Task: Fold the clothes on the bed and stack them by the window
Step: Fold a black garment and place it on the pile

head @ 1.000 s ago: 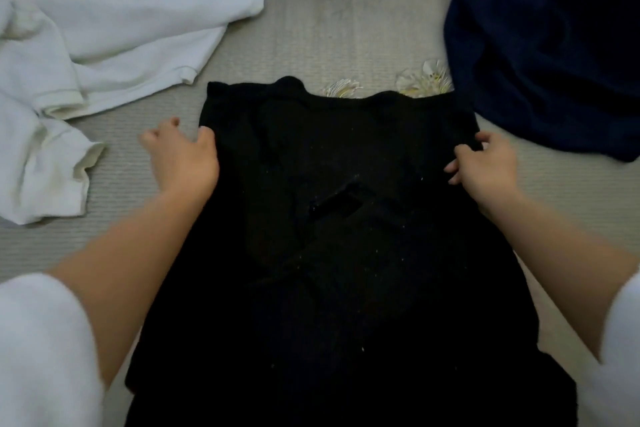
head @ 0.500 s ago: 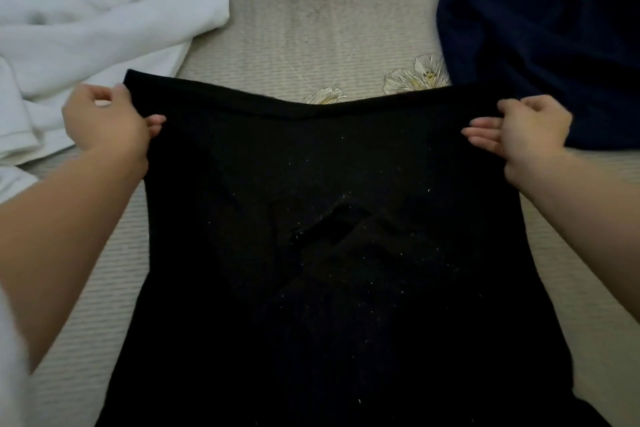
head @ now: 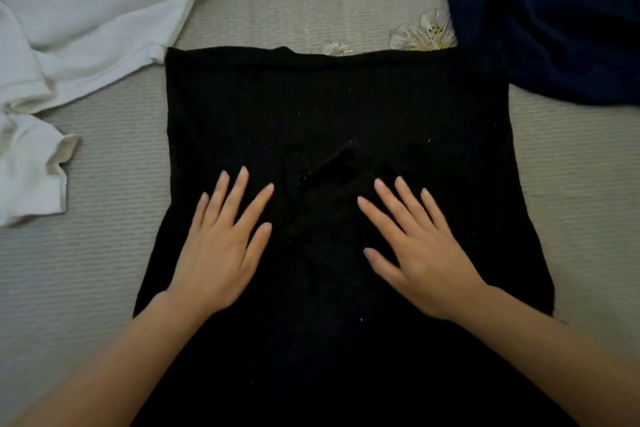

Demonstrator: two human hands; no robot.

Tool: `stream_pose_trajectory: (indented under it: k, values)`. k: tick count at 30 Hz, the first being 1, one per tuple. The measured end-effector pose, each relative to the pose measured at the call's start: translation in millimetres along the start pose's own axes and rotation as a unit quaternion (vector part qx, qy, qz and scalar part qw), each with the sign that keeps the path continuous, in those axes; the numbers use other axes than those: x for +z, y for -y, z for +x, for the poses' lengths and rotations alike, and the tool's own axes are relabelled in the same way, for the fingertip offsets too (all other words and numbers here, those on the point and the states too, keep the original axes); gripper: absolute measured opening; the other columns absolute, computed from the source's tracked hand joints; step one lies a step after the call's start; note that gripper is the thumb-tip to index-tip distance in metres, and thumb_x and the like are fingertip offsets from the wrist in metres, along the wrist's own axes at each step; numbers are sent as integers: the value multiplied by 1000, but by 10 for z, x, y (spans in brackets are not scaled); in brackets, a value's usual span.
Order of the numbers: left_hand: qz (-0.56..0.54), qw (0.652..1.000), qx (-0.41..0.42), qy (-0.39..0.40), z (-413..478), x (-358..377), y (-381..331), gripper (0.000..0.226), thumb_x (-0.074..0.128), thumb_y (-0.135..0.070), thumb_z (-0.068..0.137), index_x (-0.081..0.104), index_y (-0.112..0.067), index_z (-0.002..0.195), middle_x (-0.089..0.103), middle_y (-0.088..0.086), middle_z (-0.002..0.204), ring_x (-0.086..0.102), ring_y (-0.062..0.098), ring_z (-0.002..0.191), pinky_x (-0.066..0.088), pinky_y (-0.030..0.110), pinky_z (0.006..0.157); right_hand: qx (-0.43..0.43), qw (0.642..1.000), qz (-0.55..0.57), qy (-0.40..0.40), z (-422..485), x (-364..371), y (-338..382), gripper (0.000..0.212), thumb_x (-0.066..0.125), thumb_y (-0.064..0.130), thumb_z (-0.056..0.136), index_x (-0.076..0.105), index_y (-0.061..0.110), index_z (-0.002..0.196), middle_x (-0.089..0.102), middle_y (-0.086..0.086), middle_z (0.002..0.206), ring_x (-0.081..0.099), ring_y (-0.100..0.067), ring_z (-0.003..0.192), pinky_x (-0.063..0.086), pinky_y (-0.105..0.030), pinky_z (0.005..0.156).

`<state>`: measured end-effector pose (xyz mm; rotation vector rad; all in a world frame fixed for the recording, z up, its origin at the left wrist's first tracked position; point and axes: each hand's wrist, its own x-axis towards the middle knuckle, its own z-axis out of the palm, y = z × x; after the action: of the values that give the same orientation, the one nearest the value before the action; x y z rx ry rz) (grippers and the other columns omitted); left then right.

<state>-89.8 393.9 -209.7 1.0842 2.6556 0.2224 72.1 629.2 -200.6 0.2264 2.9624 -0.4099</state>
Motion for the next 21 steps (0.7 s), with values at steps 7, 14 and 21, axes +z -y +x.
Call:
stream_pose_trajectory:
  k: [7, 14, 21]
  values:
    - [12, 1000, -14, -22, -299, -181, -212, 56, 18, -47, 101, 10, -25, 152, 2, 5, 161, -8, 16, 146, -3, 38, 117, 42, 998, -40, 29, -237, -107, 266, 66, 27, 53, 95, 3, 28, 152, -3, 0, 161, -14, -16, 146, -13, -35, 117]
    - [4, 983, 173, 63, -1986, -177, -397, 67, 39, -49, 91, 24, -23, 151, 13, 6, 160, 5, 23, 148, 7, 42, 118, -43, 996, -13, 77, -1960, -174, 646, 75, 50, 44, 86, 24, 19, 151, 15, -5, 160, 7, -22, 149, 8, -42, 120]
    - [118, 955, 190, 196, -2946, 47, -198, 97, 73, -35, 59, 35, -17, 146, 26, 22, 153, 16, 40, 142, 11, 48, 112, -95, 959, -138, 229, -2840, 54, 547, 110, 79, 32, 54, 27, 16, 150, 24, -10, 157, 15, -29, 146, 13, -49, 113]
